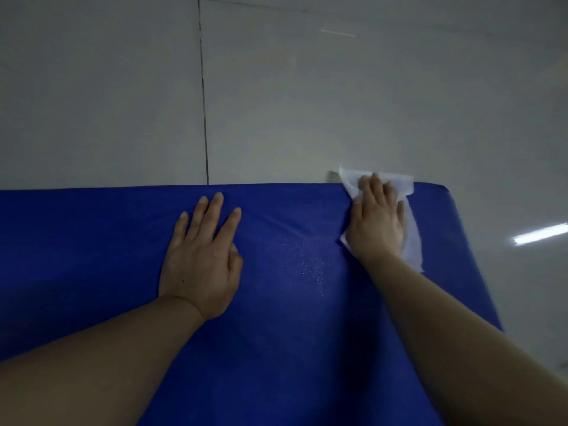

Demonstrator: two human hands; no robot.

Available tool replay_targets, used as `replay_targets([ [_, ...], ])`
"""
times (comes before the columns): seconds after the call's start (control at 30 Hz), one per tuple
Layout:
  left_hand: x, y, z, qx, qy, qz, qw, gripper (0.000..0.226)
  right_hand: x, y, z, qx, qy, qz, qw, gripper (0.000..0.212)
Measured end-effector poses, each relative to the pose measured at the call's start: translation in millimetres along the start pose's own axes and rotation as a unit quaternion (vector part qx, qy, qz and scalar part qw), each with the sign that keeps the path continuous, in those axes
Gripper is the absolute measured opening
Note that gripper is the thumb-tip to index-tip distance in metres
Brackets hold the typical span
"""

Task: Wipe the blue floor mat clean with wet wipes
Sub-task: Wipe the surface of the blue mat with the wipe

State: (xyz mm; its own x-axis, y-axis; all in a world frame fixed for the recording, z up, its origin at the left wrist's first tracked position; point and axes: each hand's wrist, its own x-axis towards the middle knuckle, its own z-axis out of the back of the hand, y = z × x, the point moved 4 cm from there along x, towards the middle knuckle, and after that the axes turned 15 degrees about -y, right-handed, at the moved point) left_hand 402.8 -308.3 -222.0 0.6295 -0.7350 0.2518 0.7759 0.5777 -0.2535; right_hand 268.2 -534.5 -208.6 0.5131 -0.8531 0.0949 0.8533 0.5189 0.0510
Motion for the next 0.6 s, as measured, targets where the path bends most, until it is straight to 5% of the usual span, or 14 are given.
replay_targets([
  [0.17, 1, 0, 1, 0.008, 0.005, -0.008, 1.000, 0.059, -83, 97, 0, 0.094, 0.019, 0.200, 0.975, 0.058],
  [0.27, 1, 0, 1, 0.002, 0.008, -0.004, 1.000, 0.060, -101, 96, 0, 0.112, 0.023, 0.258, 0.959, 0.058],
  [0.33, 1, 0, 1, -0.001, 0.003, 0.002, 1.000, 0.062, -82, 57, -2, 0.029, -0.009, 0.214, 0.976, 0.072],
  [0.4, 1, -1, 1, 0.000, 0.003, 0.005, 1.000, 0.063, -59, 2, 0, -0.032, 0.013, 0.078, 0.996, 0.081],
  [0.5, 1, 0, -1, -0.001, 0.003, 0.007, 1.000, 0.063, -49, -32, 9, -0.012, 0.035, -0.113, 0.993, 0.058],
  [0.6, 1, 0, -1, -0.002, 0.006, 0.009, 1.000, 0.065, -71, 13, 7, -0.007, 0.035, -0.043, 0.998, 0.060],
])
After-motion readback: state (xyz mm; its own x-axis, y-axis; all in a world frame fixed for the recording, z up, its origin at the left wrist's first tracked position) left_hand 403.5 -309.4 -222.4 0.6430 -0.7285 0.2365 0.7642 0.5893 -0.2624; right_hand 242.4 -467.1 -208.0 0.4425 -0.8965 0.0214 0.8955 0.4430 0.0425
